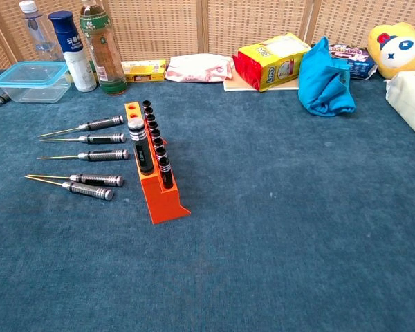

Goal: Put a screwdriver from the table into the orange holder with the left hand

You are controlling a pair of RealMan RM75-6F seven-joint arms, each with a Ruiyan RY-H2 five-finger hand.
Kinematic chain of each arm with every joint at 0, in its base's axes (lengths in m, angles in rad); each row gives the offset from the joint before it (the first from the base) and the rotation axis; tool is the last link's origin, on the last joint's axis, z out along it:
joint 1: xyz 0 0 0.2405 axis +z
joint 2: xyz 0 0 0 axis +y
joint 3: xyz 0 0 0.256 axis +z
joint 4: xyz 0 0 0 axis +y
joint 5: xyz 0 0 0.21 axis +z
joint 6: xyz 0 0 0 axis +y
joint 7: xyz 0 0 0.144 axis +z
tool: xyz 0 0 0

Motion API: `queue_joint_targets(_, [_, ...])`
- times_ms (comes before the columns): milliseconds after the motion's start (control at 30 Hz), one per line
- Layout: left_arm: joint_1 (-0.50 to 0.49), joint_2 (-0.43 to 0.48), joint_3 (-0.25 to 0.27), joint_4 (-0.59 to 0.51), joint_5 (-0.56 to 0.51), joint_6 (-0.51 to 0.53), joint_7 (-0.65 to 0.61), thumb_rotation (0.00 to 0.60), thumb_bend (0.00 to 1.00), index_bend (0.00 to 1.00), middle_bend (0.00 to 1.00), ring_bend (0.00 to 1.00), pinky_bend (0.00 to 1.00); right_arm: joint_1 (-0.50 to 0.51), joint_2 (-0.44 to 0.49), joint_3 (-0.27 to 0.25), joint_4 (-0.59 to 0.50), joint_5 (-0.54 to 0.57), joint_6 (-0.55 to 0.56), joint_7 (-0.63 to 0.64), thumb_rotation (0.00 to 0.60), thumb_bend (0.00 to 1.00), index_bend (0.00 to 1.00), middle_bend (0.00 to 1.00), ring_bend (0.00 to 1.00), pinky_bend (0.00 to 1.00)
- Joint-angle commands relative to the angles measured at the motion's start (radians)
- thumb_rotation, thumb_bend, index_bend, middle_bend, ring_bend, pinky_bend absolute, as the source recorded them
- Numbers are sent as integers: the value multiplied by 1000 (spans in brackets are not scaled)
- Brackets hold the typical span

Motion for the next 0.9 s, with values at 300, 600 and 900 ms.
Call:
queue_joint_targets(300, [-112, -36, 17, -106, -183, -166, 310, 600, 86, 0, 0, 0, 112, -1, 9, 2, 0, 4, -1, 19, 600, 94, 127, 43, 47, 7])
queue_joint_targets(600, [-183, -122, -11, -140, -395, -157, 490, 600, 99, 139, 1, 0, 112, -1, 13, 2, -3, 5, -4, 27, 600, 94, 127, 43, 47, 6])
queue_joint_targets(900, [-220, -207, -38, -89, -400, -87, 510, 600, 158, 260, 772, 669, 628, 0, 15, 3, -4, 6, -6, 33, 600, 94, 127, 43, 47, 6])
